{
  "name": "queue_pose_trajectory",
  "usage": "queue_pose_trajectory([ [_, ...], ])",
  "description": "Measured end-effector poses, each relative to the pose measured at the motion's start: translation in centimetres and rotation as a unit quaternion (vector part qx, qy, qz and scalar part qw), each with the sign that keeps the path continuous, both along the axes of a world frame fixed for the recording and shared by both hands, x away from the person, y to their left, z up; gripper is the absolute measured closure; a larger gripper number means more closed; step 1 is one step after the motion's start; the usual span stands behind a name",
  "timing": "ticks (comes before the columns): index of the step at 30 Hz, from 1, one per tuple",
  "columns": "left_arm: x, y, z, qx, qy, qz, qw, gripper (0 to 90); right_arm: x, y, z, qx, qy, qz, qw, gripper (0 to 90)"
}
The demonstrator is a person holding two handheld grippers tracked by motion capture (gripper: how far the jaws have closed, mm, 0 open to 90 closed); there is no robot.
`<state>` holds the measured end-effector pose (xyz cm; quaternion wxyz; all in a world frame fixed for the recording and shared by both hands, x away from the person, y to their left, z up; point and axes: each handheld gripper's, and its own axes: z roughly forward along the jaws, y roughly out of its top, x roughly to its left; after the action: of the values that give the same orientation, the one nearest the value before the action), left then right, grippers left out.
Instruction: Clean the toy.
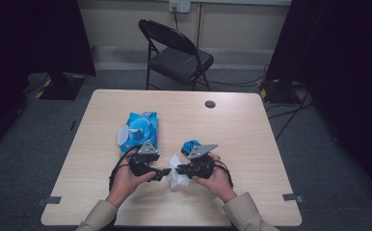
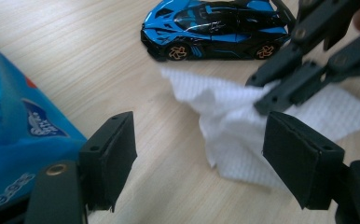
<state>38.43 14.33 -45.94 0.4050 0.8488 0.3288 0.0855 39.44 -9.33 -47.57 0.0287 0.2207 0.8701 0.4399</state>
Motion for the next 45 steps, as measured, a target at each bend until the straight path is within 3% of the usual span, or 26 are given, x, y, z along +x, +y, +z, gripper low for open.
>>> queue_pose_trajectory([
  [10, -0.4, 1.3, -0.3, -0.001, 0.001, 0.011, 0.9999, 28.2, -0.5, 2.8, -1.2, -0.01, 0.007, 0.044, 0.999, 80.7],
  [21, -0.9, 1.3, -0.6, -0.002, 0.002, 0.008, 1.0, 29.9, -0.2, 2.2, 0.1, -0.002, 0.003, 0.045, 0.999, 62.9],
  [27, -0.9, 0.4, -0.7, -0.005, -0.001, -0.005, 1.0, 29.6, 1.0, -0.8, 1.8, 0.033, -0.003, -0.005, 0.9994, 51.7],
  [31, -1.0, -0.7, -1.0, 0.003, 0.002, -0.027, 0.9996, 29.6, 1.9, -2.4, 2.0, 0.04, -0.006, -0.059, 0.9974, 42.2],
  [32, -1.0, -0.7, -1.0, 0.003, 0.002, -0.027, 0.9996, 29.6, 1.9, -2.4, 2.0, 0.04, -0.006, -0.059, 0.9974, 42.2],
  [33, -1.2, -1.1, -1.2, 0.008, 0.003, -0.036, 0.9993, 29.6, 2.3, -2.9, 1.9, 0.034, -0.013, -0.086, 0.9956, 36.4],
  [36, -1.3, -1.5, -1.6, 0.014, 0.004, -0.046, 0.9988, 29.6, 2.8, -3.4, 1.9, 0.037, -0.017, -0.109, 0.9932, 34.4],
  [37, -1.3, -1.6, -1.8, 0.017, 0.005, -0.05, 0.9986, 29.6, 3.6, -3.9, 1.8, 0.044, -0.017, -0.135, 0.9897, 30.2],
  [42, -1.3, -2.1, -2.8, 0.018, 0.007, -0.062, 0.9979, 31.1, 5.4, -4.1, 1.4, 0.012, -0.026, -0.163, 0.9863, 24.9],
  [45, -1.3, -2.3, -3.4, 0.026, 0.005, -0.063, 0.9976, 31.8, 6.4, -3.7, 1.0, -0.003, -0.022, -0.164, 0.9862, 22.0],
])
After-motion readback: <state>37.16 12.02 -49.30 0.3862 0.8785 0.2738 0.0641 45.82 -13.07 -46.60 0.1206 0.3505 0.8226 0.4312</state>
